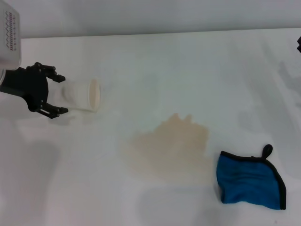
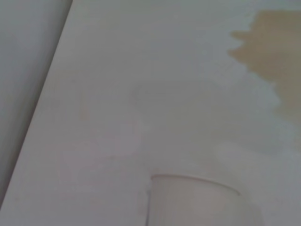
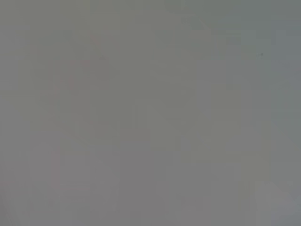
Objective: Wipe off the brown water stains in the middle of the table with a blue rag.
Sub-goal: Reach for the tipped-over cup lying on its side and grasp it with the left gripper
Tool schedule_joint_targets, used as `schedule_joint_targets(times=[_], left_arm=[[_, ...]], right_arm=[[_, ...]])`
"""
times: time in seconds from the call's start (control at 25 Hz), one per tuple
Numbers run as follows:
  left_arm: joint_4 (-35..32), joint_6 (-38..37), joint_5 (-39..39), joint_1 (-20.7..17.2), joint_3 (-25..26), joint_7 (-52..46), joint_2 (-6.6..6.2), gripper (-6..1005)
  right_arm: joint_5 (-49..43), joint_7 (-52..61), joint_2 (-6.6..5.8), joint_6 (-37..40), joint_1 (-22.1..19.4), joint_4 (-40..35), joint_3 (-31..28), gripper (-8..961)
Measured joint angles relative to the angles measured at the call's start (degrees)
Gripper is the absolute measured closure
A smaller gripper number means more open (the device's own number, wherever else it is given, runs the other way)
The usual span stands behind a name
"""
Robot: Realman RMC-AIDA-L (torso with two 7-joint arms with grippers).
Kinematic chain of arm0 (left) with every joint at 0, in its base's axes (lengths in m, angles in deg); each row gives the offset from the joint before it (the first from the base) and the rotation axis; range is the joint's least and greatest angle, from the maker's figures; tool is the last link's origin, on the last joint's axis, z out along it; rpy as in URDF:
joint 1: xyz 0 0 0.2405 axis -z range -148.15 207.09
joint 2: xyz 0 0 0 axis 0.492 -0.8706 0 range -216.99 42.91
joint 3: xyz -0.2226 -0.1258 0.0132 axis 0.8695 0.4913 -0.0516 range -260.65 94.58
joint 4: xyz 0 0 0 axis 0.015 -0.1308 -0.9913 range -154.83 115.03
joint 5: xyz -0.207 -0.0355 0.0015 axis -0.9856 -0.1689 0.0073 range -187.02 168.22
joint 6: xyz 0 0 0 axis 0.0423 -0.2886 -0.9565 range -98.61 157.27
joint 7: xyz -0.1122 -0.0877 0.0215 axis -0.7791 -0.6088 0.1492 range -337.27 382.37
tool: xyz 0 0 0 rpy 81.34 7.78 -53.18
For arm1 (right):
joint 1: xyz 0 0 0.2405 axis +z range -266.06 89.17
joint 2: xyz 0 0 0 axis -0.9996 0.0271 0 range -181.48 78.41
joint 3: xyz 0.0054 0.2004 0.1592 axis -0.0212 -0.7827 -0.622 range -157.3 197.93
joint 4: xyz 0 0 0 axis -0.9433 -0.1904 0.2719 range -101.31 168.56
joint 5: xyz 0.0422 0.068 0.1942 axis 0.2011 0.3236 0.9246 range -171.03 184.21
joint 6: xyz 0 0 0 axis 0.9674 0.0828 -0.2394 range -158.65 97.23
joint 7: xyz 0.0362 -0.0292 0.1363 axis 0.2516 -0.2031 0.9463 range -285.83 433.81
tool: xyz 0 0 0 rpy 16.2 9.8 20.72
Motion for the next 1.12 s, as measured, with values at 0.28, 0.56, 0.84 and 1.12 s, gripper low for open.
schedule_joint_targets(times=[0.28,0.56,0.84,1.12], left_arm=[[-0.11,1.62,-0.31,-0.25,0.0,0.32,0.64,119],[-0.21,4.76,-0.56,-0.36,0.0,0.83,1.59,119],[-1.47,6.78,-1.87,-0.37,0.0,2.31,2.0,120],[-4.2,11.16,-2.13,-1.02,0.0,3.94,2.58,121]], right_arm=[[0.0,0.03,0.02,-1.04,0.0,0.12,-0.03,96],[0.0,0.03,0.02,-1.4,-0.07,0.12,-0.07,96],[0.0,0.03,0.02,-1.44,-0.09,0.12,-0.08,96],[0.01,0.03,0.02,-1.31,-0.07,0.12,-0.07,96]])
